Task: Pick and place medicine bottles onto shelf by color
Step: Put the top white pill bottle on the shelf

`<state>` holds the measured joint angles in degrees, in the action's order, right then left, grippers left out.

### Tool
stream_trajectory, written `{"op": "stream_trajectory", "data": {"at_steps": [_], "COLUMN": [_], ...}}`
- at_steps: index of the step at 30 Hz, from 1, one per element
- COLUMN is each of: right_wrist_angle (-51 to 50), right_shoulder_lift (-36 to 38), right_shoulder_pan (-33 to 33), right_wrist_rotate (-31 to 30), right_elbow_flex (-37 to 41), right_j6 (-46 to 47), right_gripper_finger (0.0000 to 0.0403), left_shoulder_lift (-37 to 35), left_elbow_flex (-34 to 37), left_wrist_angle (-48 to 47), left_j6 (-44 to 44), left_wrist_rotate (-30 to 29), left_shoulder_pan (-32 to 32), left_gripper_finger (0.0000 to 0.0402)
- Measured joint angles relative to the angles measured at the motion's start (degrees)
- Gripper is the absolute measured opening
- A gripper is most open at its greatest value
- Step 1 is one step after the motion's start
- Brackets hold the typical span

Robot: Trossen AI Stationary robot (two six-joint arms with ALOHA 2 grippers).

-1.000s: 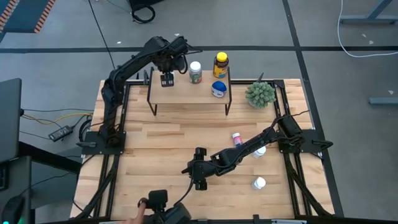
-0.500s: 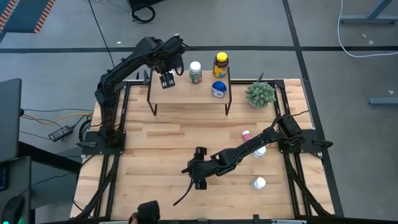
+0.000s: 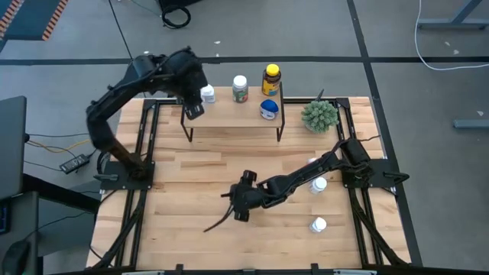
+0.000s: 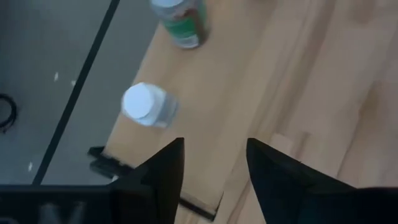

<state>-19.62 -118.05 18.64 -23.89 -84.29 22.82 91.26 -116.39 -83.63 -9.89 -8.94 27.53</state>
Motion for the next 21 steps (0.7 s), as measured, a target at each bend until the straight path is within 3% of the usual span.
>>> {"op": "stream_trajectory", "data": {"at_steps": [9,17,21], "right_wrist_angle": [-12.46,-31.69,-42.83], "right_shoulder_lift": [5.25,14.1,17.64], "right_shoulder_pan": [-1.64,-2.55,-2.48], "right_wrist_rotate": [-6.32,-3.21,2.47], "right_elbow_flex": [0.0,-0.02,-0.02], "right_j6": [3.35,11.0,16.93], "right_gripper_finger": [0.0308,0.0308,0.0308], "left_shoulder_lift": [-18.09,-30.73,-33.9], "left_elbow_flex": [30.8,55.99,65.85], "left_wrist_angle": [25.66,53.44,65.11], "left_j6": [4.47,10.42,12.28], "left_wrist_rotate": [0.83,1.77,1.74], "left_shoulder_pan": [-3.61,-12.2,-16.31], "left_gripper_finger": [0.0144,0.0121,0.0113]}}
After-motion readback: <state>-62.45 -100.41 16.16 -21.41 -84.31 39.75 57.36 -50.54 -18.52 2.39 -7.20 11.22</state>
